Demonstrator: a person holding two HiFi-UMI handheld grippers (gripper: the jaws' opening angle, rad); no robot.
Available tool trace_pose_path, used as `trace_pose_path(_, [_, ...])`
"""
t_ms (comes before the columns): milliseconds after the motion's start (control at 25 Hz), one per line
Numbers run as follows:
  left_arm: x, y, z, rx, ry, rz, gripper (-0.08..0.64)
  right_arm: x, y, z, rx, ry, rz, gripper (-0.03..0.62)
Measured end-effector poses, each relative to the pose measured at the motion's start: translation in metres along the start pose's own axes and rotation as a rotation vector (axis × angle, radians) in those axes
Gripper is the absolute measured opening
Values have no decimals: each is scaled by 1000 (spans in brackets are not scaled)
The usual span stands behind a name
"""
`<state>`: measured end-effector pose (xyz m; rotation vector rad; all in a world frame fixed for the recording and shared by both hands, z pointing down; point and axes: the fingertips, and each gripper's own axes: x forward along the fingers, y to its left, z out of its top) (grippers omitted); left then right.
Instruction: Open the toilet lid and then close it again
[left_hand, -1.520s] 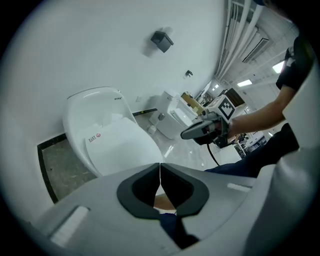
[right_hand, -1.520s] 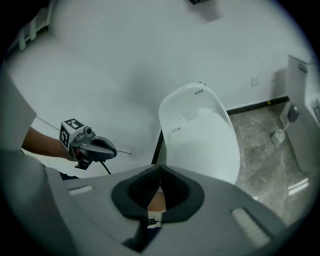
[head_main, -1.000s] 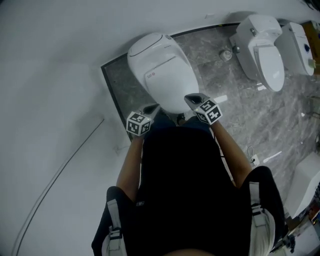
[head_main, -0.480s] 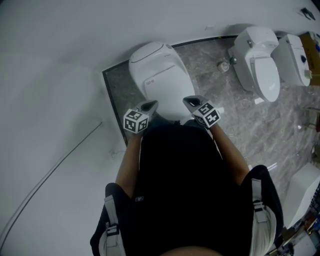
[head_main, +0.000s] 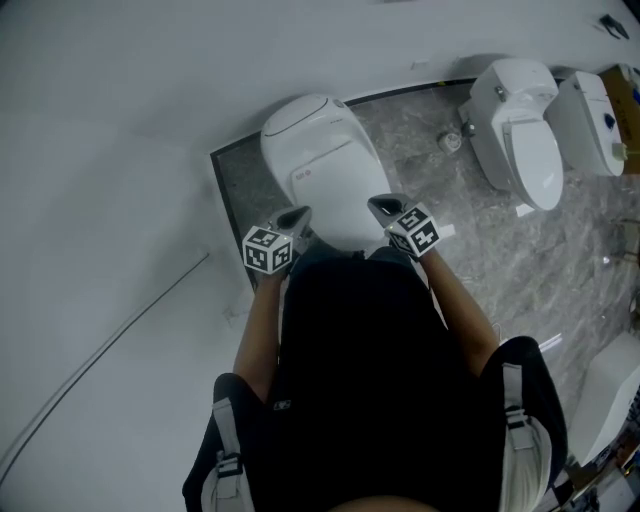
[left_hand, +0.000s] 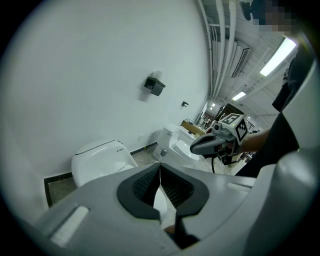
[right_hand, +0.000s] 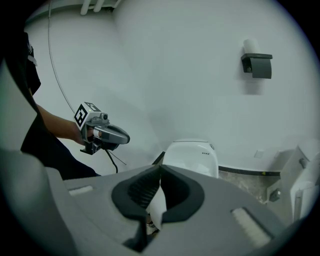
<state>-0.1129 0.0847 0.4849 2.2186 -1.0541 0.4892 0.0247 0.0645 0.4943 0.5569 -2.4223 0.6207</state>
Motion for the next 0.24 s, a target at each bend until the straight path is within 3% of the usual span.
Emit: trace_pose_path(240, [-2,-5,-3,20,16,3,12,-8,-8,-3,16,-21,-18,3])
